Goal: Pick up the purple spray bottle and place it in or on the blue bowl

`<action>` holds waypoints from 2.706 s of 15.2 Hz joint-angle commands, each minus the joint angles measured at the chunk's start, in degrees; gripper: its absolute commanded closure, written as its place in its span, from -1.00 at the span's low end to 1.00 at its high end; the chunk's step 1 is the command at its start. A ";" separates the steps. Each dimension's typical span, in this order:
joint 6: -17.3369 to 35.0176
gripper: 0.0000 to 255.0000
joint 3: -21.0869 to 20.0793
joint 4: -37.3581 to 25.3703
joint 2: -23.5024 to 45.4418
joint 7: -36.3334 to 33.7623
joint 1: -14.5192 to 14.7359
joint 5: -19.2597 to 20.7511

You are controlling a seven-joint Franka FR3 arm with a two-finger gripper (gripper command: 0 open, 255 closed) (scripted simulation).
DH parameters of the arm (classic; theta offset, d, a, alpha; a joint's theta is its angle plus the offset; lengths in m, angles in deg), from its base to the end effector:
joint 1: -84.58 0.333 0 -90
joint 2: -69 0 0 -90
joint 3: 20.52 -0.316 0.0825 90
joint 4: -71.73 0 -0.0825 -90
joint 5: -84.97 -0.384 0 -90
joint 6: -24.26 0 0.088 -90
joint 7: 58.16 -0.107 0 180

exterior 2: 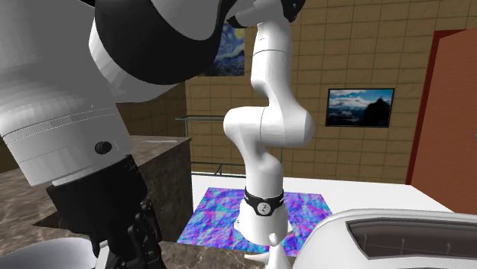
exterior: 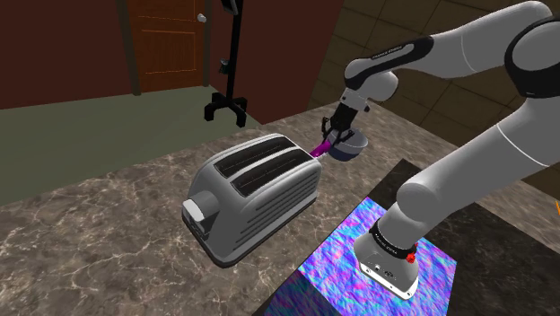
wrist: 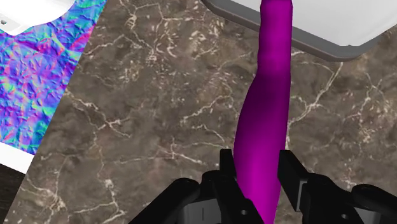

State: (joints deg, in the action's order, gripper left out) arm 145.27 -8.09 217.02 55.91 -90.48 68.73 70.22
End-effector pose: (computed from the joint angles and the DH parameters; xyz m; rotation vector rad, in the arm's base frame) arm 0.3722 -0.1846 0.3402 -2.3733 1.6290 0.3087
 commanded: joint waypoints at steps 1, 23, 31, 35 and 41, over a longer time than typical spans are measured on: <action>-1.65 1.00 -0.13 -0.64 -1.08 -0.71 -0.08 0.44; -19.07 1.00 -0.91 -11.29 -8.67 -6.20 -0.74 3.19; -22.51 1.00 2.87 -18.14 -4.07 -1.50 -2.50 4.65; -23.63 1.00 6.48 -23.87 1.87 3.95 -4.15 5.07; -26.17 1.00 11.15 -34.50 12.26 12.21 -7.05 3.86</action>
State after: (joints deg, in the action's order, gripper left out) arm 119.61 2.34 184.25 66.56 -79.68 62.22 74.32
